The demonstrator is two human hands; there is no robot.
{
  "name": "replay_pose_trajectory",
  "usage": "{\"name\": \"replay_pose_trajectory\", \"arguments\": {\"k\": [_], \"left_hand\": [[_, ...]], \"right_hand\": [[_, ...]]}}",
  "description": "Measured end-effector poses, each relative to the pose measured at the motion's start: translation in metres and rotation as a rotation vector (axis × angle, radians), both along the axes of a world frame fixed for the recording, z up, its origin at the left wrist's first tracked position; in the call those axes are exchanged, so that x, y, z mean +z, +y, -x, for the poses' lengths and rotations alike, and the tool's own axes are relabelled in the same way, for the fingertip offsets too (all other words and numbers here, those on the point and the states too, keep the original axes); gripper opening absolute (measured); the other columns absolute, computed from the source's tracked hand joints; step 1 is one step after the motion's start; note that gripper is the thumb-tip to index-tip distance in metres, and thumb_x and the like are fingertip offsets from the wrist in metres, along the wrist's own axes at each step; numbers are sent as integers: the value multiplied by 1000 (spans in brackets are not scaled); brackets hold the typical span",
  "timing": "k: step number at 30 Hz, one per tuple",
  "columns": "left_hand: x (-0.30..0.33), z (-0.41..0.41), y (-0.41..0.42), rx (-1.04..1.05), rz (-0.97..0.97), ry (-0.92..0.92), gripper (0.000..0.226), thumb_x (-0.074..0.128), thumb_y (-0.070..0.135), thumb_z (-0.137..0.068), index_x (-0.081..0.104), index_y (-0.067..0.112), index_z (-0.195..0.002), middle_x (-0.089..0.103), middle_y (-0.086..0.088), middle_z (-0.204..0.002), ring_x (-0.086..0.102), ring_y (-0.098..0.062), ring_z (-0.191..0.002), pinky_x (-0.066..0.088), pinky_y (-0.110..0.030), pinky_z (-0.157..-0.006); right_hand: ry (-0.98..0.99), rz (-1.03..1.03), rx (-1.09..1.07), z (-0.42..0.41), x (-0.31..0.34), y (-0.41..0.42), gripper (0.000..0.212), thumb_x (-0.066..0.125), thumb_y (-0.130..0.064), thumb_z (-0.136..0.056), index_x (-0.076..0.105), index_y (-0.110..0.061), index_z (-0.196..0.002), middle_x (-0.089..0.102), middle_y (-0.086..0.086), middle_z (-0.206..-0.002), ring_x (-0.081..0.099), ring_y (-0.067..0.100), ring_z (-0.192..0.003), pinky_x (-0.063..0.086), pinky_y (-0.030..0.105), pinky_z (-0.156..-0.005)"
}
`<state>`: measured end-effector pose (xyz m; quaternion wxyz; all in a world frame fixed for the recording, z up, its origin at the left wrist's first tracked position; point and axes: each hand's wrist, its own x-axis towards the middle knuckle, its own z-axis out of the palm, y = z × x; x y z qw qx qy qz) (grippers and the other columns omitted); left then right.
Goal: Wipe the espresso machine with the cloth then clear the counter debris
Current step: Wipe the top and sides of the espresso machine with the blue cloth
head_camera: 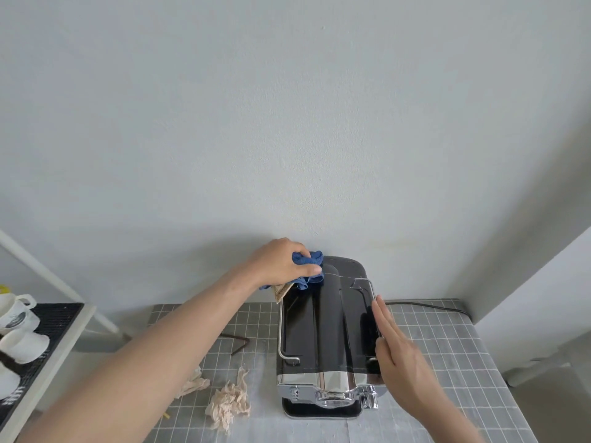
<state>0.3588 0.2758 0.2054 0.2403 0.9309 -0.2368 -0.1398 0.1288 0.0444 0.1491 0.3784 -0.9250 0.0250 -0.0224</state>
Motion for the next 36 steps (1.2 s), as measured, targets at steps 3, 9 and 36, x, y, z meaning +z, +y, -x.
{"name": "replay_pose_trajectory", "arguments": {"k": [3,9,36], "left_hand": [[-2,-2,-9,-22,32,-43,30,78,45,-84,70,32,-110,64,10,-96,58,-12,-76,43,-29,-65],[1,-20,2,-160,-61,-136,38,68,5,-86,74,28,-117,67,7,-118,56,-14,-105,44,-35,-95],[-53,70,58,229,377,31,37,68,11,-97,72,35,-125,64,16,-128,58,12,-111,42,-7,-95]], "right_hand": [[-25,-30,20,1,2,0,69,33,-10,-106,6,-47,-159,-2,-38,-163,35,-3,-144,42,16,-106],[7,-58,8,0,1,-2,69,33,-12,-107,4,-48,-159,-2,-36,-164,54,-10,-123,48,11,-86],[58,-68,40,-1,-3,-7,66,30,-14,-107,3,-40,-162,-6,-31,-166,59,-6,-92,48,18,-64]]}}
